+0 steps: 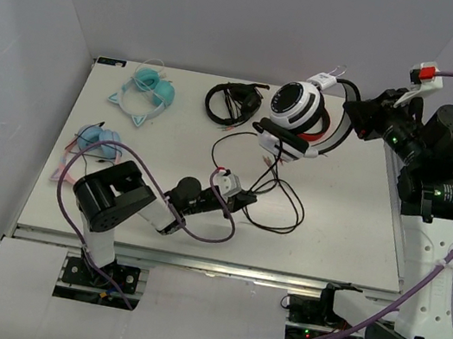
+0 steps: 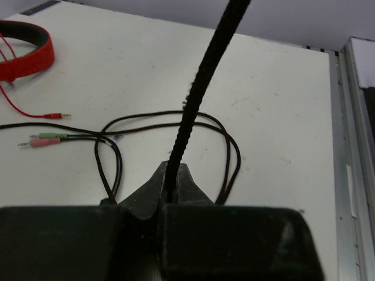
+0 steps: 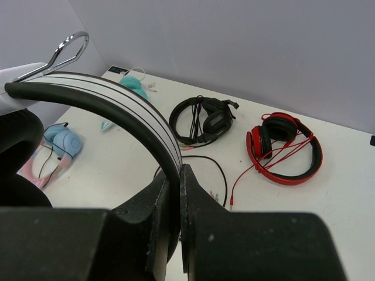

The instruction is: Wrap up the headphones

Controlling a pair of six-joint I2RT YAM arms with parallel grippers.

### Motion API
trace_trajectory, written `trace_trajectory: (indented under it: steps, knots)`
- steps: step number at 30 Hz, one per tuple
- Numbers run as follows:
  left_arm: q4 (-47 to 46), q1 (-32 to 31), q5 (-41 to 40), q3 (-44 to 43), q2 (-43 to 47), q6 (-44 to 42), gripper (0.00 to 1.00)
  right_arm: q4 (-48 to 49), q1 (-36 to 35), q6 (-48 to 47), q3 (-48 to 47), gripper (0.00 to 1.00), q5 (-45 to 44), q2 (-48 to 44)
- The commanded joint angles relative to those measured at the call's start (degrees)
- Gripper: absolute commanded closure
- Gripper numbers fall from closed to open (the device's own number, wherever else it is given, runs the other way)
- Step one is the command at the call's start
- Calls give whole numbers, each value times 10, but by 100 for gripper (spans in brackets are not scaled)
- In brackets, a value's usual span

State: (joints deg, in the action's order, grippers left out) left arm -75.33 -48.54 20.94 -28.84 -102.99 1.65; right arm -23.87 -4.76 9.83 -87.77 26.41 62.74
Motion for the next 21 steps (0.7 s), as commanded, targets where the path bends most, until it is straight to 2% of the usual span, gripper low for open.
trace_trajectory:
  steps: [1,3,5,8,10,12,13,16,18,21]
  knots:
    - [40,49,111,5,79,5,100,35,3,-8,21,92,190,-25]
    - [165,85,158,-6,125,-14,100,44,2,-40,59,92,270,-41]
    - [234,126,187,-13,157,-36,100,25,2,-102,80,92,300,-68]
    - [386,230,244,-46,214,-78,100,-71,2,-253,56,92,347,-75]
    - [532,266,273,-114,234,-122,100,-193,-3,-346,41,92,350,-62]
    - [662,290,280,-175,237,-150,100,-266,-33,-442,51,92,287,-56]
    - [694,295,275,-225,234,-168,100,-269,-43,-457,62,92,261,-60]
    - [865,296,268,-363,204,-167,100,-230,-139,-478,145,92,77,-90]
    - [901,295,277,-432,184,-129,100,-204,-162,-463,187,92,30,-95]
    - [970,270,295,-532,147,-48,100,-155,-203,-442,216,92,-92,-79]
